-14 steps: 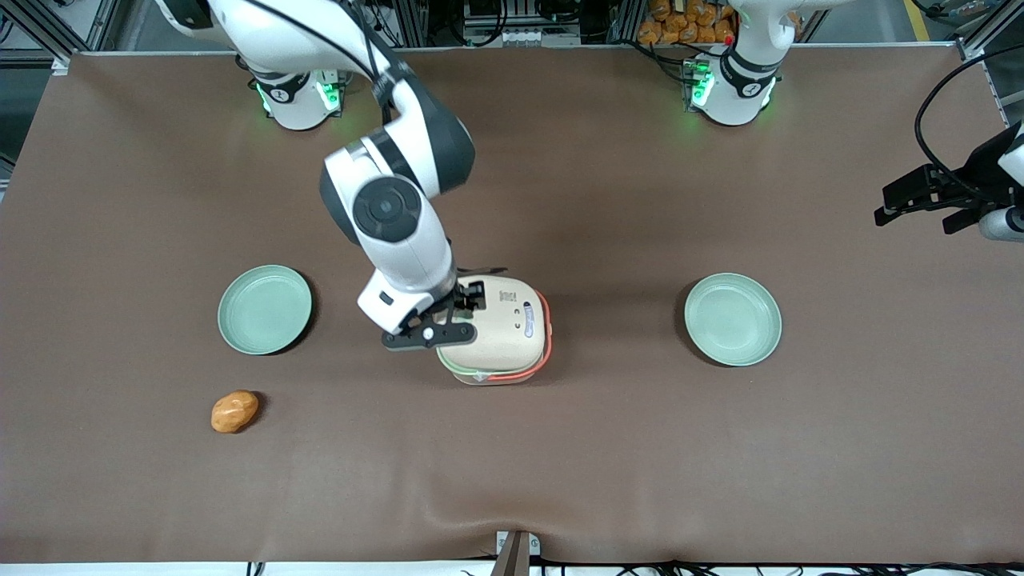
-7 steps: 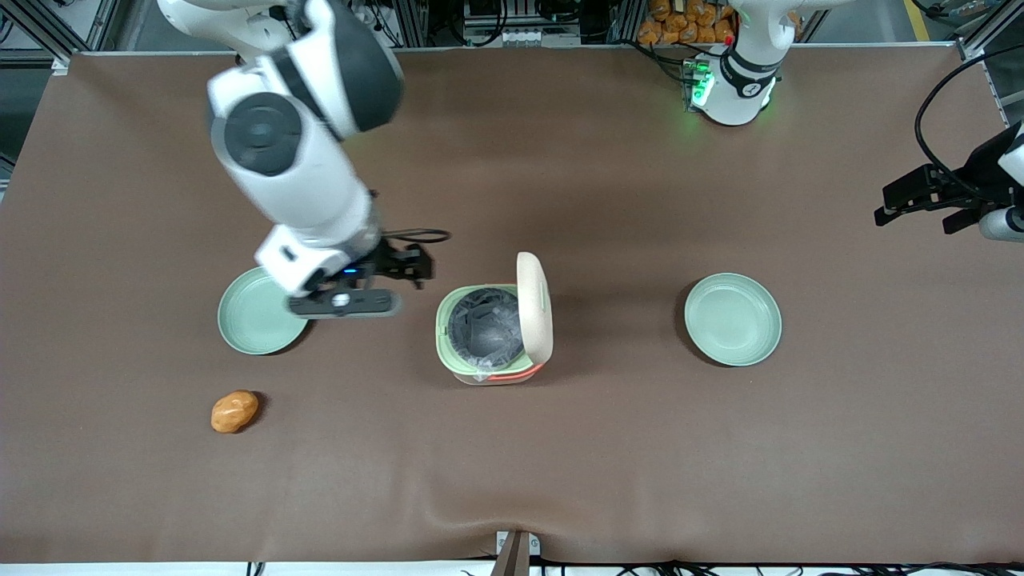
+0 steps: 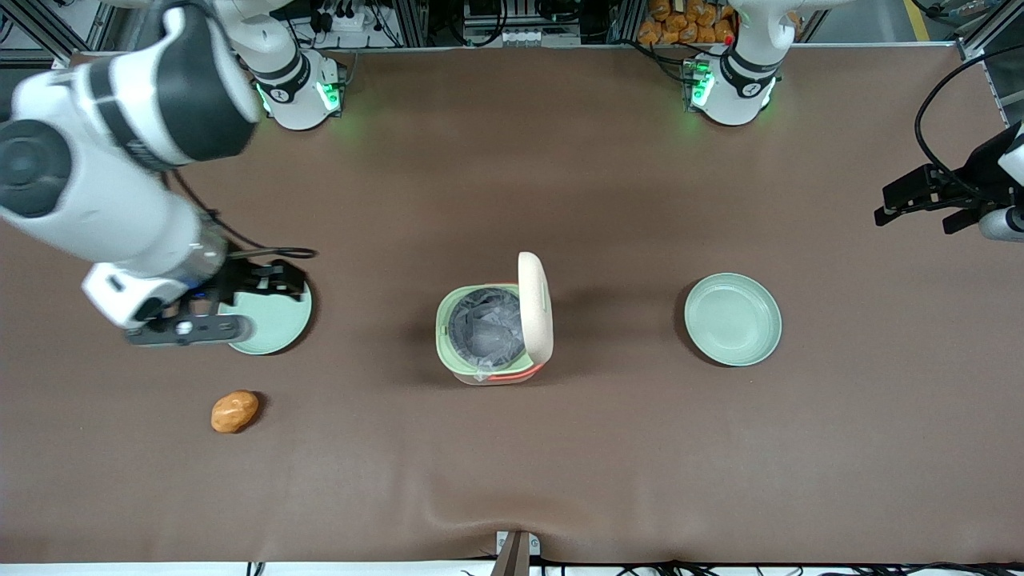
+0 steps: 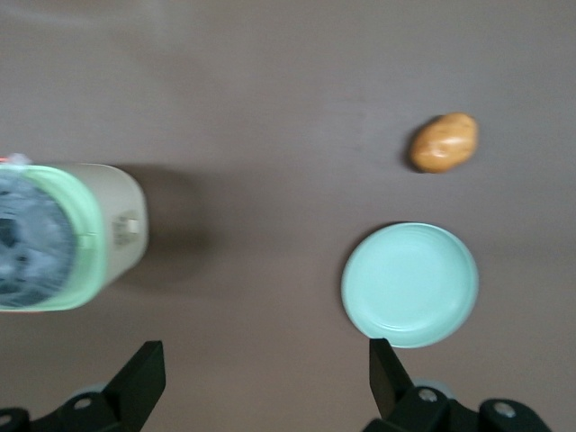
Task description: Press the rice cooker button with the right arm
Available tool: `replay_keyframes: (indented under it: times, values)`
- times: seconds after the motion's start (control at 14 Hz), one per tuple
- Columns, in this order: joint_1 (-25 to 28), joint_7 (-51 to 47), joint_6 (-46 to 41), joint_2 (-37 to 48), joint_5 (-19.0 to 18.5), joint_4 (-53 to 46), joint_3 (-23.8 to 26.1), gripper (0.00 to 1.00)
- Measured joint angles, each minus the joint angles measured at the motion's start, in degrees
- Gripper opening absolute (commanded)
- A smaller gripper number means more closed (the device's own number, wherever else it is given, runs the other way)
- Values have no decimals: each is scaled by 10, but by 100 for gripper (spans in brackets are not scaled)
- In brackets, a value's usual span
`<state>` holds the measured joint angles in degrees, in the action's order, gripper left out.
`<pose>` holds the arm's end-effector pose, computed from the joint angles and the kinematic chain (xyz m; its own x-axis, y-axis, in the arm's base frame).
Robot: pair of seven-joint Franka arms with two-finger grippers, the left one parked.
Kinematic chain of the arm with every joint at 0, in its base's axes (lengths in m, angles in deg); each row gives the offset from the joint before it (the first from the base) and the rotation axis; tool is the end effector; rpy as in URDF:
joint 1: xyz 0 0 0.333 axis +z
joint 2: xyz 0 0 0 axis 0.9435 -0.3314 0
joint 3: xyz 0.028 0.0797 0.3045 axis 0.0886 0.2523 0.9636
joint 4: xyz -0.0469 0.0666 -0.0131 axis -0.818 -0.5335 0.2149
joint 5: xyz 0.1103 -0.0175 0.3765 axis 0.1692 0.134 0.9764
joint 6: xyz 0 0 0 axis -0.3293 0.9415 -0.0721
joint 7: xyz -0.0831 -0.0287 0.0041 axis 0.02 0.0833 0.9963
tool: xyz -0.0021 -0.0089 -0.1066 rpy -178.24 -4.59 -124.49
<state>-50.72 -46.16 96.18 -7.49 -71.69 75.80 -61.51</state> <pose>0.6445 0.1638 0.5602 0.9971 0.0484 -0.0588 0.0482 -0.9988 -0.0041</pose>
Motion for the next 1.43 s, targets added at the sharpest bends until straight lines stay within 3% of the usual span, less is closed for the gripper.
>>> replay_keyframes:
  times: [0.43, 0.86, 1.43]
  values:
    - [-74, 61, -12, 102, -30, 79, 5, 100]
    - [-201, 91, -36, 184, -30, 124, 85, 100]
    - [-214, 92, -98, 216, -30, 127, 93, 100]
